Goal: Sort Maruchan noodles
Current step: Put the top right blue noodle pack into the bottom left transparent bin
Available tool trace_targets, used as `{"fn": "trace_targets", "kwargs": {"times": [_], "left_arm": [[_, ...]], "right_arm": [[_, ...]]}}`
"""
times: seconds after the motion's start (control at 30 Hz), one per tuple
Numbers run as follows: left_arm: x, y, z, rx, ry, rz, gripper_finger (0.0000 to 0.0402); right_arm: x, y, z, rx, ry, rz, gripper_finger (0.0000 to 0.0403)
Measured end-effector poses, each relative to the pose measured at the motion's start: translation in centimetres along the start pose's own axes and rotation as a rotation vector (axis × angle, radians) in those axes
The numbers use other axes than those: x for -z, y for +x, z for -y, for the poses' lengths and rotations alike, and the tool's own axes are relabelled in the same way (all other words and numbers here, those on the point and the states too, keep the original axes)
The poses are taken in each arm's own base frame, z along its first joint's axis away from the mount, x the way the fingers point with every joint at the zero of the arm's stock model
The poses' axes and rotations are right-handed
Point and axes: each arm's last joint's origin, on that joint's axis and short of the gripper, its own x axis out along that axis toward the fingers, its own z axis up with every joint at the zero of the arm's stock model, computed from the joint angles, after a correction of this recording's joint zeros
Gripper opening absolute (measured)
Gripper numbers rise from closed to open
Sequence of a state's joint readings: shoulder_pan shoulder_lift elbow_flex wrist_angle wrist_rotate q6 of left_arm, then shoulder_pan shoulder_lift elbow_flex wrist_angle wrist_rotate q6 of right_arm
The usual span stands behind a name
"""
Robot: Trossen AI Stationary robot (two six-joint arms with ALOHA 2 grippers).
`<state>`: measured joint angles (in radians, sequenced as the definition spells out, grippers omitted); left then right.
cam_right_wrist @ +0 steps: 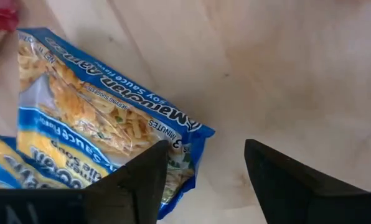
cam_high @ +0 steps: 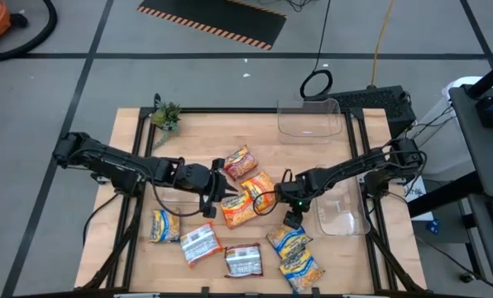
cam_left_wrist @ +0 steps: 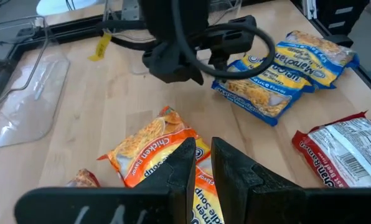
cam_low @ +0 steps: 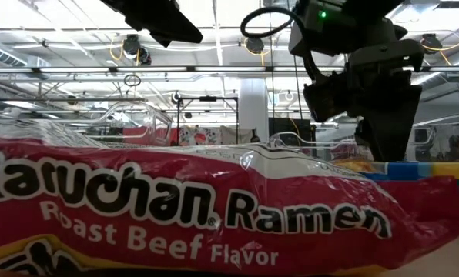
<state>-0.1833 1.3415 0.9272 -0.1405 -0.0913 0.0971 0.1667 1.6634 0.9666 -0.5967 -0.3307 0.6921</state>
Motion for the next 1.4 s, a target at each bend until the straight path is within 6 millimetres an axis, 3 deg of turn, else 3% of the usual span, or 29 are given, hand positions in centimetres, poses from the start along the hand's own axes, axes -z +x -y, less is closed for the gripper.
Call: {"fn": "trace_targets", "kwargs": {"times": [0.3,0.67,0.87,1.0,1.23,1.4], "left_arm": [[0.0,0.0,0.0,-0.001,0.004,0.0,0.0058],[0.2,0.0,0.1,0.004,-0.003,-0.022,0.0058],[0.2,-0.1,0.7,0.02,-0.024,-0.019,0.0058],[0.1,-0.1,1.2,0.036,-0.035,-0.017,0.0058],[-0.1,-0.2,1.4,0.04,-0.082,0.0,0.0058],[0.0,1.0,1.6,0.035,-0.105,0.018,0.0058]], "right_arm": [[-0.3,0.1,-0.1,-0.032,-0.008,0.022,0.0188],[-1.1,0.0,-0.7,-0.07,-0.055,0.114,0.0015],[-1.7,-0.3,-1.0,-0.065,-0.103,0.218,0.0004],[-1.7,-1.7,-1.0,-0.01,-0.111,0.328,0.0001],[-0.6,-5.7,-1.7,0.05,-0.151,0.563,0.0],[0.1,-8.2,-1.9,0.09,-0.144,0.725,0.0]]}}
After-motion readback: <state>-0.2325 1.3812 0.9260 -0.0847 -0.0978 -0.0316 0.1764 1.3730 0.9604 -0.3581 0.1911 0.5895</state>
